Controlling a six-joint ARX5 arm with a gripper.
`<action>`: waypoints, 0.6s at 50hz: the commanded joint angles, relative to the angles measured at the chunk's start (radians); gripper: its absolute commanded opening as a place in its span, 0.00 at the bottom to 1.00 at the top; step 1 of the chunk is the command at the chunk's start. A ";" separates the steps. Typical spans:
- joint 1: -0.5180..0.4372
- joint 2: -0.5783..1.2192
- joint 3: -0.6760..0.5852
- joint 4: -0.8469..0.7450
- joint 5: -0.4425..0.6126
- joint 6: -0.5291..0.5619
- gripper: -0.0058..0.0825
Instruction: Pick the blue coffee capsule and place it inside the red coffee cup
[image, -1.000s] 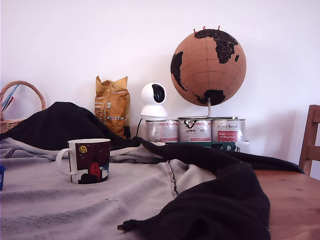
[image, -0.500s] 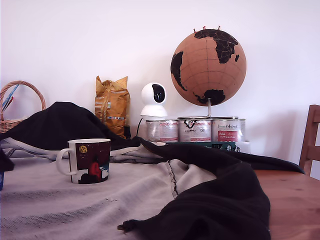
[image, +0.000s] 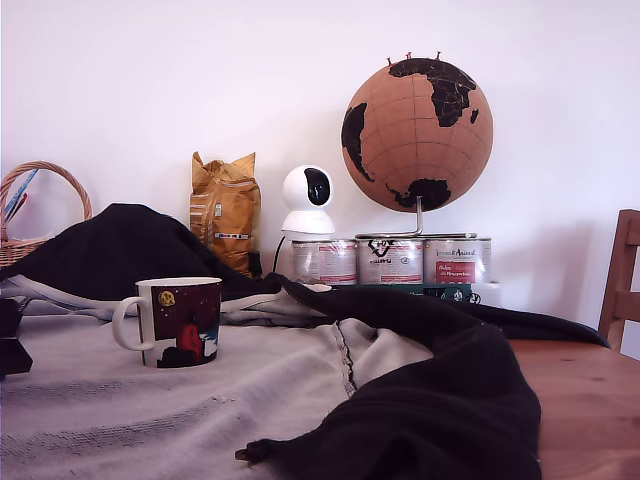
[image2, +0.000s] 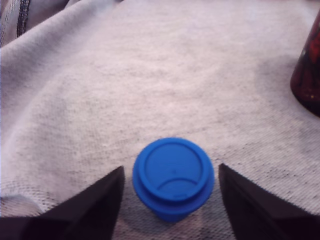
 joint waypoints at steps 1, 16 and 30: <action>0.004 0.004 0.000 0.016 0.004 0.006 0.17; 0.003 0.003 0.008 0.097 0.035 -0.026 0.15; -0.017 0.003 0.049 0.269 0.142 -0.190 0.15</action>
